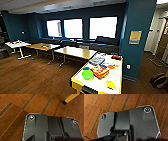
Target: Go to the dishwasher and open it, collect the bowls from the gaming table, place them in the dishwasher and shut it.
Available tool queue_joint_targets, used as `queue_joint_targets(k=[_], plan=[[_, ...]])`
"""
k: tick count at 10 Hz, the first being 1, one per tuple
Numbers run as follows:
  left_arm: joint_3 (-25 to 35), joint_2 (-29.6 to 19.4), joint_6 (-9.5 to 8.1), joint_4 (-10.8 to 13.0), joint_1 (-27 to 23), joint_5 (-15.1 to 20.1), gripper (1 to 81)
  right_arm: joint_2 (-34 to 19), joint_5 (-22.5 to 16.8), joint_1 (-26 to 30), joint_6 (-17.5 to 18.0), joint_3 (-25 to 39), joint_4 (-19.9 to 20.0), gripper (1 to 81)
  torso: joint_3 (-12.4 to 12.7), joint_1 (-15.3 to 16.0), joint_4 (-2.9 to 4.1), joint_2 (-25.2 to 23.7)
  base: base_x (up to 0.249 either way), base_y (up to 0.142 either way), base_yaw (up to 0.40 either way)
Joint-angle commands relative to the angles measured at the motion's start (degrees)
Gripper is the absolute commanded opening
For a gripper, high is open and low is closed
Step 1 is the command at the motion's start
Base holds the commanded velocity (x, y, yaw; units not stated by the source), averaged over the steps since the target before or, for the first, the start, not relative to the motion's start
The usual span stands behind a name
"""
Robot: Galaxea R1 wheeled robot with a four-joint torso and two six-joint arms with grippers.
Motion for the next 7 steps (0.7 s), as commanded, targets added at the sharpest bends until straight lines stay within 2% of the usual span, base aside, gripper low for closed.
queue_joint_targets(k=[1, 3, 7], plan=[[-0.2, -0.4, 0.2, 0.0, -3.6, 2.2, 81.1, 0.0, -2.4, 3.4, 0.0, 0.2, -0.2, 81.1, 0.0, 0.0, 0.0, 0.0, 0.19, 0.0, 0.0], [-0.1, -0.4, 0.2, -0.1, -3.5, 2.2, 81.1, 0.0, -2.4, 3.3, 0.0, 0.2, -0.2, 81.1, 0.0, 0.0, 0.0, 0.0, 0.184, 0.035, 0.0], [-0.1, -0.4, 0.2, -0.1, -3.6, 2.3, 81.1, 0.0, -2.4, 3.3, 0.0, 0.2, -0.2, 81.1, 0.0, 0.0, 0.0, 0.0, 0.144, 0.088, 0.0]])
